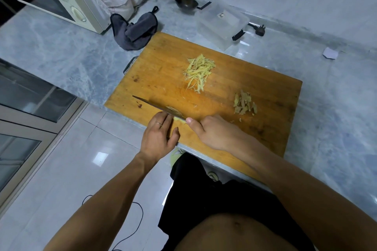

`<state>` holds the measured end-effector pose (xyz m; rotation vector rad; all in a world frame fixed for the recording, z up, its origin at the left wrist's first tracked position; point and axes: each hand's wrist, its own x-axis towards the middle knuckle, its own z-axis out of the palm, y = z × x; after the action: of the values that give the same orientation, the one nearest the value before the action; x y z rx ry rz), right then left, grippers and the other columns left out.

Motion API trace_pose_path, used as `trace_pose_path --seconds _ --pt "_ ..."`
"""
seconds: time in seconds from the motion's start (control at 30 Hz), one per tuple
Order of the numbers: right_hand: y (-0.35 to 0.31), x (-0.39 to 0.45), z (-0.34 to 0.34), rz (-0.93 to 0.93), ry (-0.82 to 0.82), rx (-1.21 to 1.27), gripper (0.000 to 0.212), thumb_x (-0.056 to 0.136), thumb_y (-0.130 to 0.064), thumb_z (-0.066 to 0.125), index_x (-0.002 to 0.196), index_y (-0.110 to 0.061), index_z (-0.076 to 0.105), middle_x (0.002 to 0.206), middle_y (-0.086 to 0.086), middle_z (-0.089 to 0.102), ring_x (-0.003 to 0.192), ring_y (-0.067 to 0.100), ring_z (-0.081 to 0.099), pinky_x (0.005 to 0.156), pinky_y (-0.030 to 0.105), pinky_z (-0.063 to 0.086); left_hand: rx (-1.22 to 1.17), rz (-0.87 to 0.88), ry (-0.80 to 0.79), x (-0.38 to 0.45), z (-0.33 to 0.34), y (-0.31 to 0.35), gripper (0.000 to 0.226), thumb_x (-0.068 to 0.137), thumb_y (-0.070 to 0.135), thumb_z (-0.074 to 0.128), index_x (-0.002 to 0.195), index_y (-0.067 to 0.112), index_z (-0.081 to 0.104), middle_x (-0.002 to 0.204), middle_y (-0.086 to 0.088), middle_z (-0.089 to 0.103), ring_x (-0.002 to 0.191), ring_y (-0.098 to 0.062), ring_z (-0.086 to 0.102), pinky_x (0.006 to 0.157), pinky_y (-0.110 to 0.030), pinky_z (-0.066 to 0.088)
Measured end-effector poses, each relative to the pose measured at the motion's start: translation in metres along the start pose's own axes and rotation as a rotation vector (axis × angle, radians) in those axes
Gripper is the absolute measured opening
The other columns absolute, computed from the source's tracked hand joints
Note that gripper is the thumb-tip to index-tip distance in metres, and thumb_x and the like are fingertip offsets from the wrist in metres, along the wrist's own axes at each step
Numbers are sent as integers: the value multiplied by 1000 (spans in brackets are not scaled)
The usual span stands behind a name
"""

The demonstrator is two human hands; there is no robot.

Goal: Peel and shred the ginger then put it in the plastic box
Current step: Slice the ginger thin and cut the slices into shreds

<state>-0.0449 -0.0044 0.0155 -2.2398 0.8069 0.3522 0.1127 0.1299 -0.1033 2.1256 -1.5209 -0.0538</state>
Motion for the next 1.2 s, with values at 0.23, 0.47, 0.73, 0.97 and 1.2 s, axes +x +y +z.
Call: trace_pose_path --seconds 0.23,0.47,0.73,0.97,1.2 --pt "-4 5 8 36 -23 -37 68 101 -63 22 61 -13 44 71 10 48 62 29 48 54 33 32 -57 -17 65 -1 3 12 38 89 19 53 119 -2 62 116 -14 54 111 -31 50 92 -35 44" --pt "1 1 1 10 -9 -31 72 101 -63 20 58 -11 44 66 9 49 64 27 51 52 34 32 -42 -13 30 1 3 9 36 89 16 53 118 -4 61 114 -18 58 108 -34 52 96 -38 44" --pt "0 9 3 9 -35 -5 72 102 -63 20 57 -11 42 65 11 47 75 32 56 60 37 42 -44 -21 39 1 6 10 37 87 12 55 120 -5 61 112 -18 58 107 -36 53 98 -37 41" --pt "3 7 2 -9 -29 -10 69 102 -63 20 59 -13 42 67 10 45 75 32 54 60 37 39 -42 -17 37 2 8 7 35 90 13 54 117 -6 62 111 -19 59 106 -38 53 96 -40 44" --pt "1 13 1 -12 -46 -44 70 101 -64 21 60 -12 44 70 11 49 66 29 53 58 34 36 -61 -20 80 1 9 6 35 89 16 53 114 -7 64 110 -20 60 106 -37 54 96 -38 43"
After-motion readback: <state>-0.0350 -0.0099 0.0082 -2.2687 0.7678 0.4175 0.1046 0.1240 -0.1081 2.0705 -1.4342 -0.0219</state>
